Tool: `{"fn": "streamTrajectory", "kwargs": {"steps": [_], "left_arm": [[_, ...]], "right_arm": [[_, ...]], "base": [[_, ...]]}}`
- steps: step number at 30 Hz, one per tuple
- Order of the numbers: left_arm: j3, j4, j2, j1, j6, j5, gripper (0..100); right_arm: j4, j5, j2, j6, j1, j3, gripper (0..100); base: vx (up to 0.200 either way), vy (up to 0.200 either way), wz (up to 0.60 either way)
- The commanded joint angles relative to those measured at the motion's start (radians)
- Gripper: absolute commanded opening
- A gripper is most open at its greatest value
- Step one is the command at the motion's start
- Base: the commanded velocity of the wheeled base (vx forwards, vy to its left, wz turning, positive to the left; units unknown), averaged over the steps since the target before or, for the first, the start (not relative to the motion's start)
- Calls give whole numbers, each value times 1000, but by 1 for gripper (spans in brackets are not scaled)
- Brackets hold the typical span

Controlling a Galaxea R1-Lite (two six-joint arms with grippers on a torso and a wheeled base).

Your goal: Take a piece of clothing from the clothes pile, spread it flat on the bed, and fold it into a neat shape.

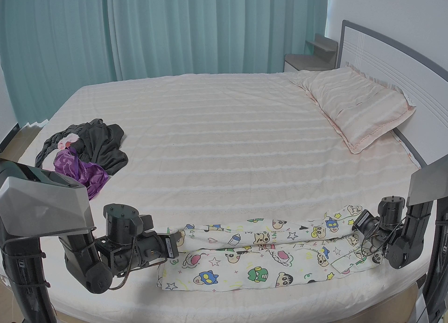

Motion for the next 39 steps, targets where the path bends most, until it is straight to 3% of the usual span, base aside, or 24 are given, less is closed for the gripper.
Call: {"fn": "streamTrajectory", "kwargs": {"steps": [1, 16, 17, 27, 39], "left_arm": [[-53, 5, -7, 13, 6, 21, 0], [-273, 185, -7, 10, 26, 134, 0], [-338, 246, -2, 10, 24, 176, 0], [-428, 254, 28, 11, 23, 285, 0], [-547, 261, 110, 14, 23, 352, 0]], "right_arm": [[43, 4, -78, 0, -2, -34, 0], [85, 4, -109, 2, -19, -112, 0], [132, 4, -120, 0, -31, -160, 0], [250, 14, -132, 0, -24, -275, 0], [368, 10, -127, 0, -24, -407, 0]], "base": [[0, 0, 0], [0, 0, 0], [0, 0, 0], [0, 0, 0], [0, 0, 0]]}}
